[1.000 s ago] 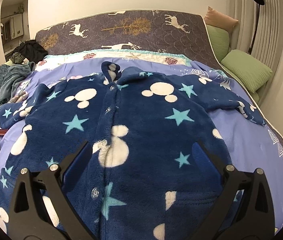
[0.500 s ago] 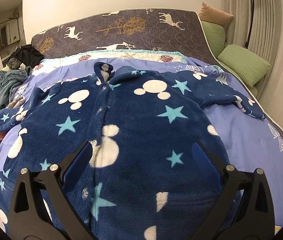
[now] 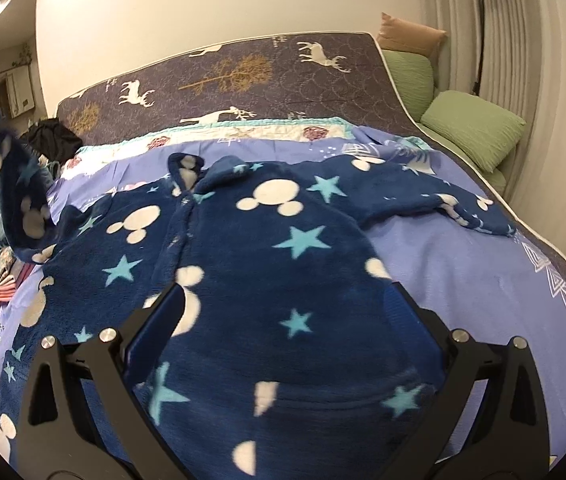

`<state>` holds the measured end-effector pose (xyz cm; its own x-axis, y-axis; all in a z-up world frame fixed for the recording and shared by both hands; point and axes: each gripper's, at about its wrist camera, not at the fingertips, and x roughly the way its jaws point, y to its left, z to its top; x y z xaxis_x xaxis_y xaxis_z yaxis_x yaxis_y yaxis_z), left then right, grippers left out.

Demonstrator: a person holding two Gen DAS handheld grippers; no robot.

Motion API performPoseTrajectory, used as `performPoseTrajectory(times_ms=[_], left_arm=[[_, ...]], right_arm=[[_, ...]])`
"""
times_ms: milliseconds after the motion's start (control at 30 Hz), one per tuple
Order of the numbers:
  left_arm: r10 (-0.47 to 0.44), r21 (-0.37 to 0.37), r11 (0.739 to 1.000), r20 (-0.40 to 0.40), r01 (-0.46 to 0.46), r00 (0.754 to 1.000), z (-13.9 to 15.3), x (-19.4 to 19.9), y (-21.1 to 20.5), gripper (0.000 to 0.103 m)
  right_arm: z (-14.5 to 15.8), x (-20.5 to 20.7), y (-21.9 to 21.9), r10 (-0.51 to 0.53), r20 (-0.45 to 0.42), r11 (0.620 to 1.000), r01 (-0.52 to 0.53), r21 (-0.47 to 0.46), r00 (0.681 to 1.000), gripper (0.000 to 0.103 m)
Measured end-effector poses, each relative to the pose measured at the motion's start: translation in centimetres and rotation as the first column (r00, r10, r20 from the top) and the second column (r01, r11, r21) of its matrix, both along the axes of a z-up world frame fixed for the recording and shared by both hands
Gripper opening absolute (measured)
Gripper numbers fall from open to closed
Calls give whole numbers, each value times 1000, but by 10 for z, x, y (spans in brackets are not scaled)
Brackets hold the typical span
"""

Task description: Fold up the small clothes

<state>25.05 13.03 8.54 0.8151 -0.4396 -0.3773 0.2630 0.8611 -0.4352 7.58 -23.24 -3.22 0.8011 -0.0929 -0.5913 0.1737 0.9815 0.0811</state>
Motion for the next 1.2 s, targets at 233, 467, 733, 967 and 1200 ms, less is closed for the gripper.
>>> performPoseTrajectory(times_ms=[233, 467, 733, 967, 1200], left_arm=[[-387, 213, 894, -82, 395, 919, -49, -32, -195, 33], [-249, 472, 846, -64, 249, 966, -95, -69, -170, 59], [80, 593, 803, -212, 63, 974, -153, -46, -61, 64], [109, 447, 893, -323, 50, 940, -185, -7, -22, 64], [141, 470, 882, -307, 22, 941, -189, 7, -27, 72]], right_arm=[[-10, -12, -38, -62, -24, 998, 62, 9, 998, 101], [-13, -7, -75, -27, -74, 990, 37, 136, 997, 101], [-13, 66, -51, 246, -138, 935, -197, 294, 959, 101], [-42, 152, -34, 224, -255, 940, -140, 310, 941, 101], [-39, 195, -14, 297, -247, 903, -187, 387, 923, 11]])
